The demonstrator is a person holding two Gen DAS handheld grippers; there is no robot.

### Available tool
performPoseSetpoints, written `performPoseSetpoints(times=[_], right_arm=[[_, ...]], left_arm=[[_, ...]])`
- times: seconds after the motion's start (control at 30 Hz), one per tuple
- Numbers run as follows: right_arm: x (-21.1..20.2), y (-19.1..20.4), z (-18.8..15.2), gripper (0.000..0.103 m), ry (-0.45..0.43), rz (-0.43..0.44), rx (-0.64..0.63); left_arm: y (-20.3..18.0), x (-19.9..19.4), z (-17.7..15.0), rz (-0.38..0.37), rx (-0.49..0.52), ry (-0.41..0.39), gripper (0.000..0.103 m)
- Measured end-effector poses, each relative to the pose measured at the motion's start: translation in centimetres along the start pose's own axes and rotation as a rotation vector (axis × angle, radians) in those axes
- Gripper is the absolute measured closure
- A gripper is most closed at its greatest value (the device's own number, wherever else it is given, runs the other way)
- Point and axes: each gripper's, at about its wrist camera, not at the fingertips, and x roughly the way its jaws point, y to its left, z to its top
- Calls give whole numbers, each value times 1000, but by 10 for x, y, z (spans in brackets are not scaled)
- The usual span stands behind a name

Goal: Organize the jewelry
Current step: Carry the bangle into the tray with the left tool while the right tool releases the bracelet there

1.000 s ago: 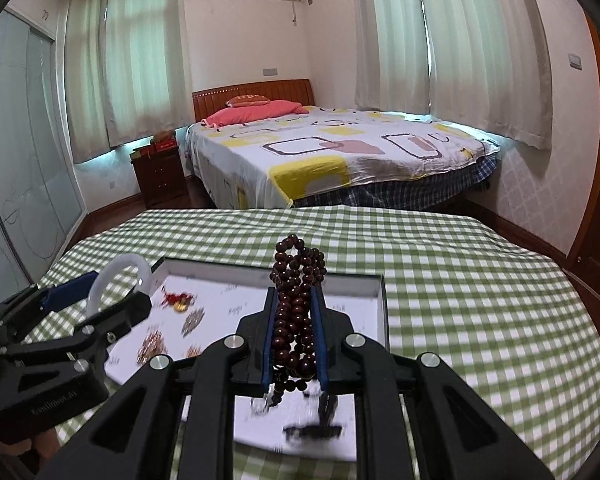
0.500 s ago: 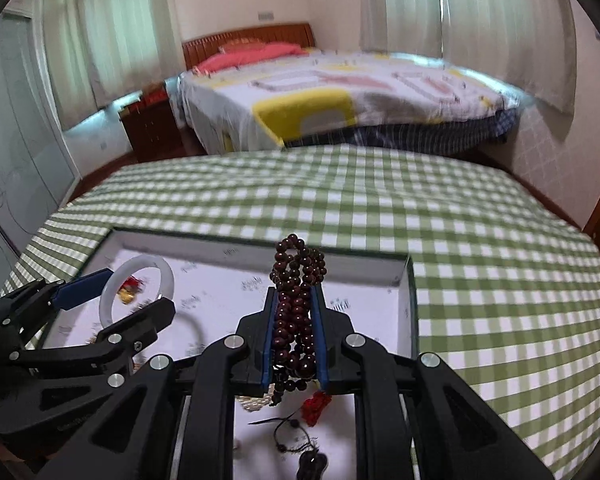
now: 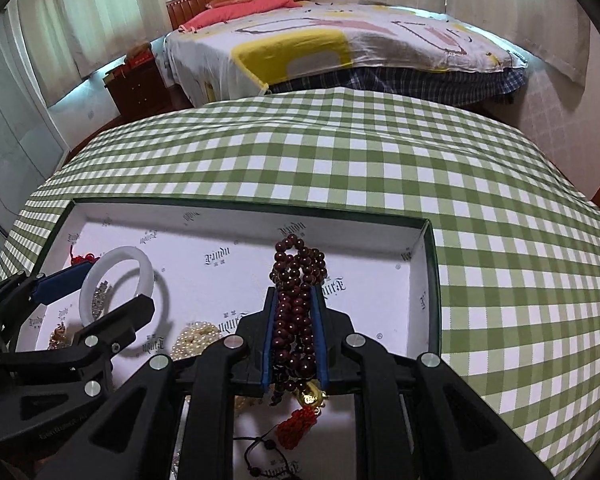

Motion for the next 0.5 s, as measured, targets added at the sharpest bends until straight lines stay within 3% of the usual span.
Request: performPoseSetpoints(times=[0.23, 0.5], right_arm=[[1, -3, 0, 84, 7, 7, 10], [1, -3, -1, 75, 6, 5, 9]], left_arm=[[-1, 7, 0, 4, 0, 21, 34], [-1, 11, 1, -1, -3, 30, 34]])
